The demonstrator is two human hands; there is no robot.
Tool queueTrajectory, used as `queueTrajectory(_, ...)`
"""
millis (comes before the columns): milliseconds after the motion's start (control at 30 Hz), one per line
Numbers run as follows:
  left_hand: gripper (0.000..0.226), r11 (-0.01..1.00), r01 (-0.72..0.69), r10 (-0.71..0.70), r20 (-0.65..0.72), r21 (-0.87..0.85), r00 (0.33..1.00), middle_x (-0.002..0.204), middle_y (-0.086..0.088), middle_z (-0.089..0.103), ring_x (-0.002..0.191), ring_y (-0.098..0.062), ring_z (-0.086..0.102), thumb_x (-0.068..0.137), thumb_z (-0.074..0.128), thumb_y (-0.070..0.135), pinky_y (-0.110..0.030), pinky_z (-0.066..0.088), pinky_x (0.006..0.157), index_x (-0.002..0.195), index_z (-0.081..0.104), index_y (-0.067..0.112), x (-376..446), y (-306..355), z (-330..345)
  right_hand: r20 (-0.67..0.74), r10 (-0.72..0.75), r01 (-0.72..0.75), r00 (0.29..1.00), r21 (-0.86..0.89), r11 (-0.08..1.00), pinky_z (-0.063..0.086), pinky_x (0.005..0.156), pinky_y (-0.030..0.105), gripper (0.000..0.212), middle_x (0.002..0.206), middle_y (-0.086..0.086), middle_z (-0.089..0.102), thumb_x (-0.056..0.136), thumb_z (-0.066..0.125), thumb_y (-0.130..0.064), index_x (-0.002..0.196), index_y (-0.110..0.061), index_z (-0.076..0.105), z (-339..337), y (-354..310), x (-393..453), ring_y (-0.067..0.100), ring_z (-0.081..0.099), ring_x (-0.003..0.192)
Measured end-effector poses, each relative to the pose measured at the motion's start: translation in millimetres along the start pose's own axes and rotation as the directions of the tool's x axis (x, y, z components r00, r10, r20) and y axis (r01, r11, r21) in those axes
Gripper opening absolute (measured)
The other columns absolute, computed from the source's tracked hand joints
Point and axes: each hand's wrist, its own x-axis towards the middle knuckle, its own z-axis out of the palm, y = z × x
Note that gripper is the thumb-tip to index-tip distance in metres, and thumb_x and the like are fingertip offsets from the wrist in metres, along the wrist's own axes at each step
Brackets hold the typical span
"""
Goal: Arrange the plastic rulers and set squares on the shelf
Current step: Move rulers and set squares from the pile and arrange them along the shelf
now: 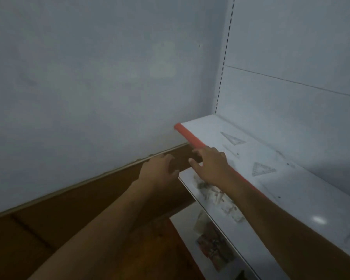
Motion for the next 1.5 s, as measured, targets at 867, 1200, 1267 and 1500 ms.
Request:
queueTrajectory(867, 0.024, 0.947, -0.247, 0.271, 0.095, -0.208, 0.958, 0.108, 0.002, 0.064, 0.089, -0.01, 0.057, 0.095, 0.052, 0.029, -0.02, 0.042, 0.076, 0.113, 0.062, 0.018, 275, -2, 65, -0.001, 0.189, -0.189, 0.982, 0.041, 0.981, 0.034, 0.096, 0.036, 0.033, 0.121, -0.003, 0.059, 0.094, 0.049, -0.04, 0.12, -0.022, 0.057, 82, 95, 213, 0.017, 0.051, 0.112)
queueTrajectory(1200, 0.031, 0.738, -0.592, 0.667, 0.222, -0.324, 0.711, 0.12, 0.002, 0.06, 0.11, -0.017, 0.052, 0.093, 0.056, 0.032, -0.027, 0.038, 0.094, 0.123, 0.058, 0.021, 365, 75, 123, -0.128, 0.624, -0.63, 0.771, -0.012, 0.776, 0.038, 0.082, 0.032, 0.029, 0.105, 0.003, 0.061, 0.09, 0.056, -0.037, 0.111, -0.018, 0.063, 49, 187, 169, 0.022, 0.056, 0.1)
queueTrajectory(1267, 0.035, 0.702, -0.624, 0.709, 0.25, -0.344, 0.659, 0.126, 0.002, 0.058, 0.115, -0.018, 0.049, 0.094, 0.054, 0.035, -0.032, 0.038, 0.099, 0.126, 0.057, 0.023, 375, 89, 134, -0.085, 0.708, -0.709, 0.701, 0.024, 0.705, 0.04, 0.082, 0.029, 0.029, 0.104, 0.0, 0.06, 0.09, 0.057, -0.041, 0.109, -0.02, 0.064, 44, 192, 156, 0.019, 0.056, 0.097)
queueTrajectory(1500, 0.061, 0.639, -0.723, 0.768, 0.275, -0.264, 0.578, 0.144, 0.001, 0.045, 0.133, -0.02, 0.036, 0.089, 0.052, 0.056, -0.039, 0.031, 0.106, 0.139, 0.045, 0.022, 376, 112, 157, -0.027, 0.783, -0.782, 0.622, 0.035, 0.623, 0.033, 0.083, 0.016, 0.044, 0.11, -0.007, 0.052, 0.084, 0.063, -0.05, 0.115, -0.02, 0.062, 47, 173, 127, 0.009, 0.052, 0.102)
